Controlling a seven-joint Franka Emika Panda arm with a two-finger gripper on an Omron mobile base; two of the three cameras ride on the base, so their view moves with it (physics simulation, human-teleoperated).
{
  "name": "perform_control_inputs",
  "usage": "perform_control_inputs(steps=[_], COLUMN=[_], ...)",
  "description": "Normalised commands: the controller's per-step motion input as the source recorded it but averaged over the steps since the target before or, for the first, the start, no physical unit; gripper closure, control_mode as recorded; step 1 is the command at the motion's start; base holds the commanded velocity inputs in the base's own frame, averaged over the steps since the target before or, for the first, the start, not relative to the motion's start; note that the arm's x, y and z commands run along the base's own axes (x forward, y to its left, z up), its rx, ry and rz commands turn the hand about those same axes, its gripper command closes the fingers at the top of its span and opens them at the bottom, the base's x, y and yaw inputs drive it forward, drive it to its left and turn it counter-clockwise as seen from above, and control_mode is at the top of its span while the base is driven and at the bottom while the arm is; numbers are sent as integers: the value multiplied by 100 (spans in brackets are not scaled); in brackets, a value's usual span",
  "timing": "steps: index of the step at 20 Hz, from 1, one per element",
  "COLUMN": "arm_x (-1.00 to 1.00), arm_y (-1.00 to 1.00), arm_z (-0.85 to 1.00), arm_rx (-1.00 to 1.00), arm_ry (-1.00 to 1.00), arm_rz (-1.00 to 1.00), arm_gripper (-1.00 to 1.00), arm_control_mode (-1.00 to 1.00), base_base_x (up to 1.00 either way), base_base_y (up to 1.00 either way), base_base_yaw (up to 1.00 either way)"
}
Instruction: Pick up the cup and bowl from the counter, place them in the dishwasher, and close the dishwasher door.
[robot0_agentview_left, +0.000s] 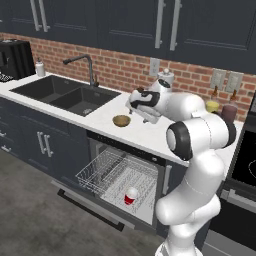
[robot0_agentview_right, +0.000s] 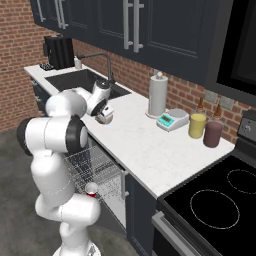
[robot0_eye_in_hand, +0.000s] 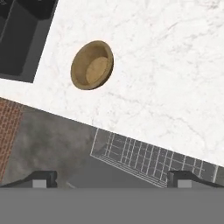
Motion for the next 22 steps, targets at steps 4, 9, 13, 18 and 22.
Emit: perform_control_inputs(steps=[4,9,13,18,22], arm_x=[0,22,49,40,46], arm_y=[-13,-2,-1,-14,-11], arm_z=[-21,-21,-8,-9,-5], arm_rx=[1,0,0,4,5], arm_ry=[5,14,31,25,22], arm_rz=[-6,-13,-6,-4,-3], arm_gripper=[-100,-100,-100,-100,-100], arm_control_mode=[-100,-100,-100,-100,-100], base_base_x=[0,0,0,0,0], base_base_y=[0,0,0,0,0], base_base_yaw=[0,0,0,0,0])
